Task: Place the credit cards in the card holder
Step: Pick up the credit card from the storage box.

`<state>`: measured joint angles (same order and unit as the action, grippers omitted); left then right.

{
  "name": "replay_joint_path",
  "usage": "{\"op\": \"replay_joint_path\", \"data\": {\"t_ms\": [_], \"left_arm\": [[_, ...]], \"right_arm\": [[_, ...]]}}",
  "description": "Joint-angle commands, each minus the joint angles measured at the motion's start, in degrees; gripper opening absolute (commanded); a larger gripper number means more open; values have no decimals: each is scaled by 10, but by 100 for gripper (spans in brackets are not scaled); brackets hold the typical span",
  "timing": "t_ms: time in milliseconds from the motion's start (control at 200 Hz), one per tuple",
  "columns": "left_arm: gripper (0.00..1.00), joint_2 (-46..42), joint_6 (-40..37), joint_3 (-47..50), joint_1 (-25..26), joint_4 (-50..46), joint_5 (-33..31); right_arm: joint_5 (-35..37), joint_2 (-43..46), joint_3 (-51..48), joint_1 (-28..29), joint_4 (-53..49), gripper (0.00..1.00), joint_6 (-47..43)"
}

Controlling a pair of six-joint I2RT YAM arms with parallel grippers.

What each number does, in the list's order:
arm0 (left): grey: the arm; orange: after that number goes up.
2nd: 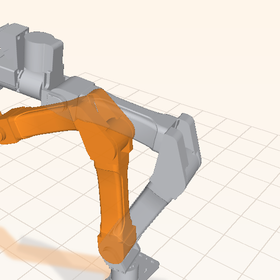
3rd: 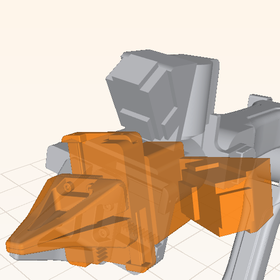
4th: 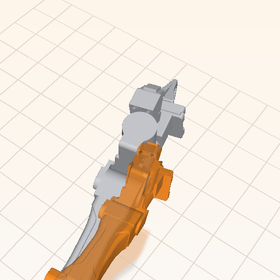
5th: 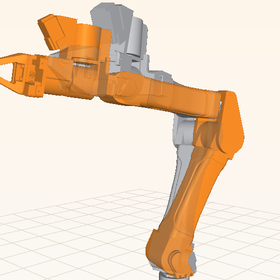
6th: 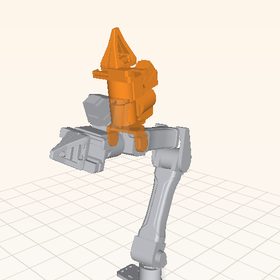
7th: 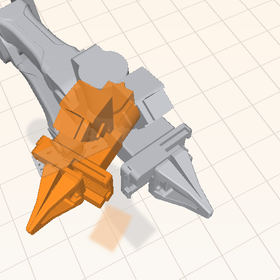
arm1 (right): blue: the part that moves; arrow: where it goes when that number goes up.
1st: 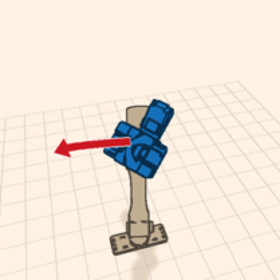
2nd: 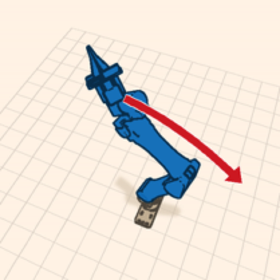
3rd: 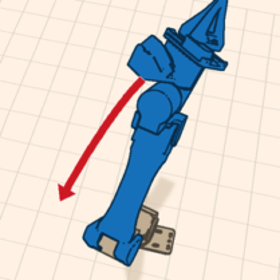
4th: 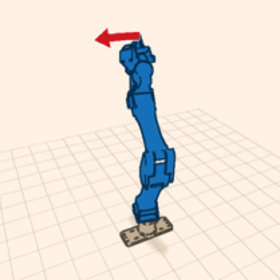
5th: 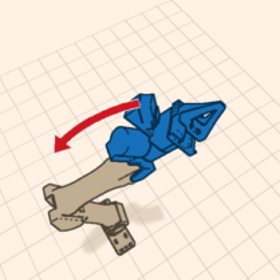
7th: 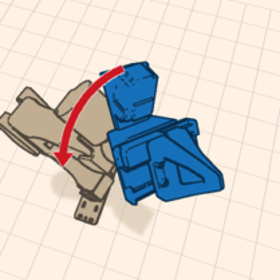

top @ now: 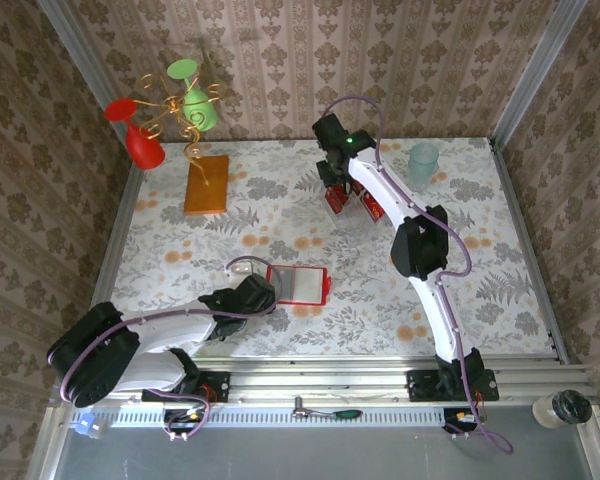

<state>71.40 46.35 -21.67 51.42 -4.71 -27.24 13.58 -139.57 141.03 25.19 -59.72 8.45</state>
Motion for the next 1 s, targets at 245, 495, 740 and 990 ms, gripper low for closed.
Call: {"op": "replay_joint_path", "data": {"t_ms": [245, 495, 740, 990], "left_arm": [[98, -16, 7, 2, 6, -25, -8], [98, -15, 7, 1, 7, -25, -8], [98, -14, 6, 0, 10, -24, -10], [98, -13, 7, -1, 11, -25, -10]], "right_arm": [[13, -35, 25, -16, -41, 33, -19], [10, -37, 27, -19, -37, 25, -19], [0, -42, 31, -21, -39, 10, -22], [-13, -19, 51, -19, -48, 0, -26]]}}
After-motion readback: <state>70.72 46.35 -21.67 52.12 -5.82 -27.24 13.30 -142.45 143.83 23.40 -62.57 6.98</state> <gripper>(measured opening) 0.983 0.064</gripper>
